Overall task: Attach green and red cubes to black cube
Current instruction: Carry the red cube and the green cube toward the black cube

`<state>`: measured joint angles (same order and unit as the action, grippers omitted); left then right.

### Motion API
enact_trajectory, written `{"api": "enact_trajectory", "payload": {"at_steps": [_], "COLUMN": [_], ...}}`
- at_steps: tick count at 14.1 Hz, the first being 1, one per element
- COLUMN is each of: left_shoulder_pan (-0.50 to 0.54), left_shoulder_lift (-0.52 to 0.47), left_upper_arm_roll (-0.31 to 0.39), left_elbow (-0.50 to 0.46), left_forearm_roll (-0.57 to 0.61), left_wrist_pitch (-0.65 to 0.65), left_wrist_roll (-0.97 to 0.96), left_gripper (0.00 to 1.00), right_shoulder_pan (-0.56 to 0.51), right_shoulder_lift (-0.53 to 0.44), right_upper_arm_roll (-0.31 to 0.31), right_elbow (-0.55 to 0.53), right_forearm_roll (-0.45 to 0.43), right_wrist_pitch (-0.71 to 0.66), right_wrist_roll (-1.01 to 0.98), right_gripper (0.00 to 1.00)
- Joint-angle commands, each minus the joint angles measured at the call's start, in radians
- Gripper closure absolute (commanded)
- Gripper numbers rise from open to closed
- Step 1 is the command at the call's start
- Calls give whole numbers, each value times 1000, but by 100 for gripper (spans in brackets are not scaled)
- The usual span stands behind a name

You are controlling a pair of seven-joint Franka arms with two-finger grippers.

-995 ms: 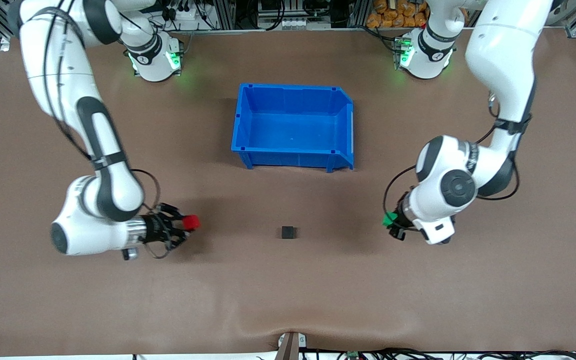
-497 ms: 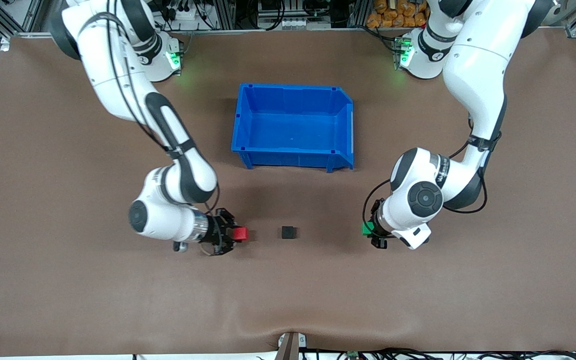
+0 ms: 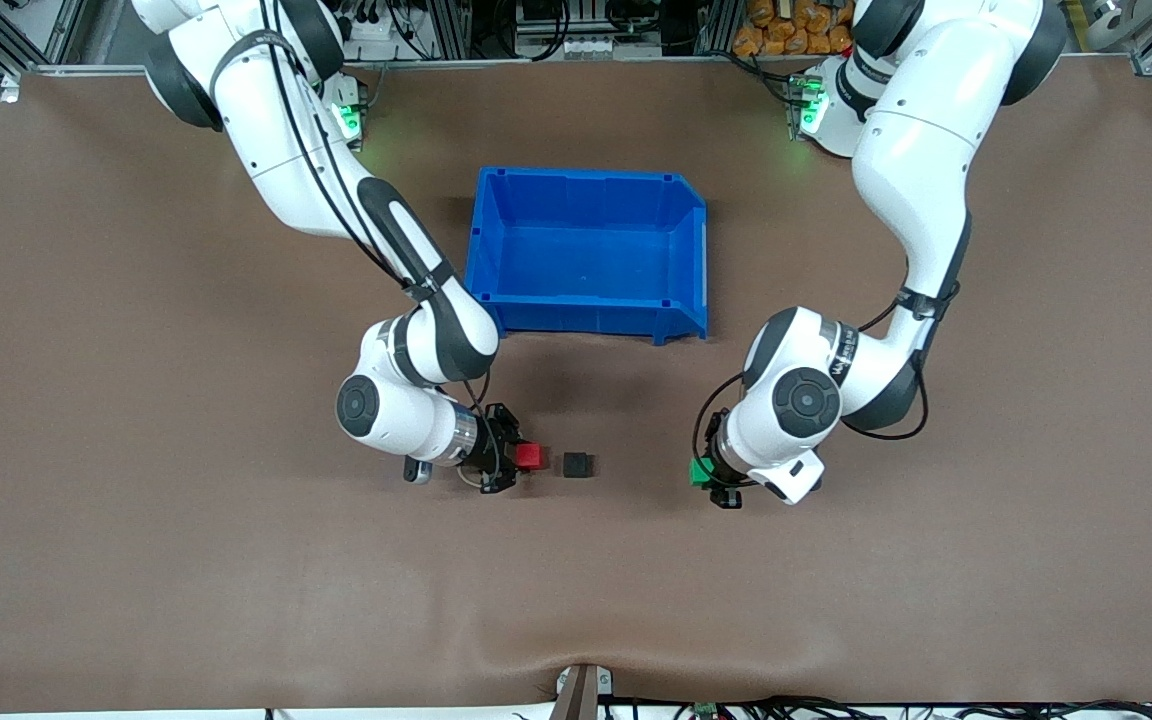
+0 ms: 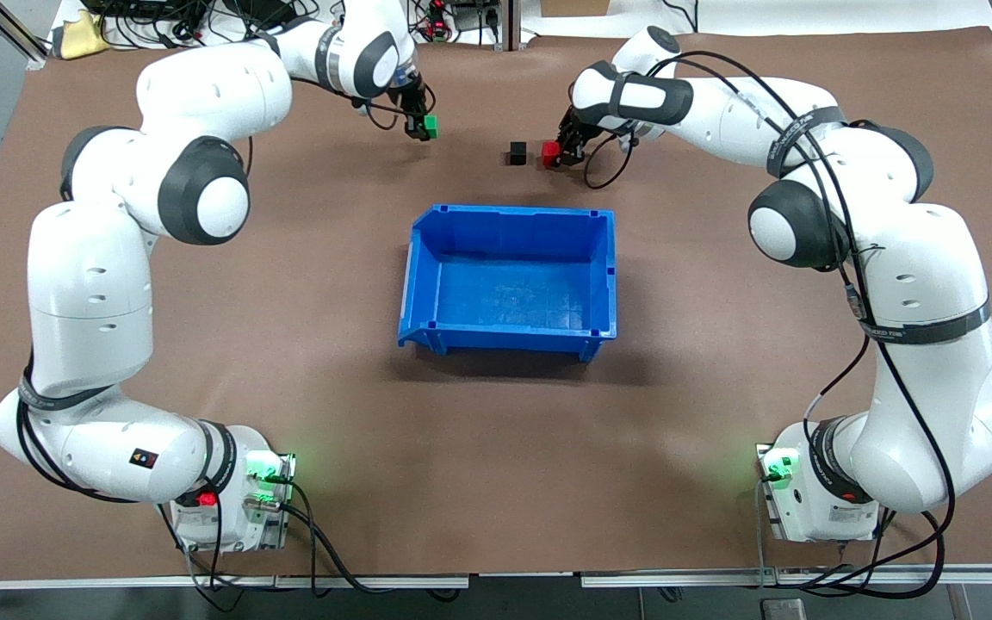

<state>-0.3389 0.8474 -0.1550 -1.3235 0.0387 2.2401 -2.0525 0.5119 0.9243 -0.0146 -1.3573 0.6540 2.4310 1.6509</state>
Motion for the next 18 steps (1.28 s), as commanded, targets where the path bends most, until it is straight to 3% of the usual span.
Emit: {"api": "enact_trajectory", "payload": {"at_steps": [1, 10, 11, 12, 13, 15, 18], "left_shoulder_pan": [-15, -65, -65, -65, -66, -81, -98], "left_shoulder_lift": [35, 65, 65, 67, 76, 94, 108], "left_upper_arm_roll": [5, 14, 12, 12, 12, 15, 14], "left_elbow": [46, 78, 76, 76, 78, 92, 93], "left_forearm_roll": [-5, -5, -5, -5, -5, -5, -5], "left_wrist_pitch": [16, 61, 71, 81, 82, 114, 179], "left_wrist_roll": [-44, -109, -110, -110, -115, -129, -176], "left_gripper": [100, 100, 100, 100, 100, 100, 100], "right_shoulder_pan": [23, 53, 57, 59, 54, 37, -7], "right_shoulder_lift": [18, 96, 96, 96, 87, 44, -16], "right_upper_arm_roll": [-10, -10, -10, -11, -13, -19, -33], "right_elbow": [21, 93, 93, 93, 93, 81, 79], "right_forearm_roll": [21, 19, 19, 15, 4, -58, -181], "right_wrist_pitch": [25, 95, 95, 95, 85, 48, -116], "right_wrist_roll": [36, 96, 98, 102, 106, 95, 89], "right_gripper": [100, 98, 62, 12, 0, 0, 0]}}
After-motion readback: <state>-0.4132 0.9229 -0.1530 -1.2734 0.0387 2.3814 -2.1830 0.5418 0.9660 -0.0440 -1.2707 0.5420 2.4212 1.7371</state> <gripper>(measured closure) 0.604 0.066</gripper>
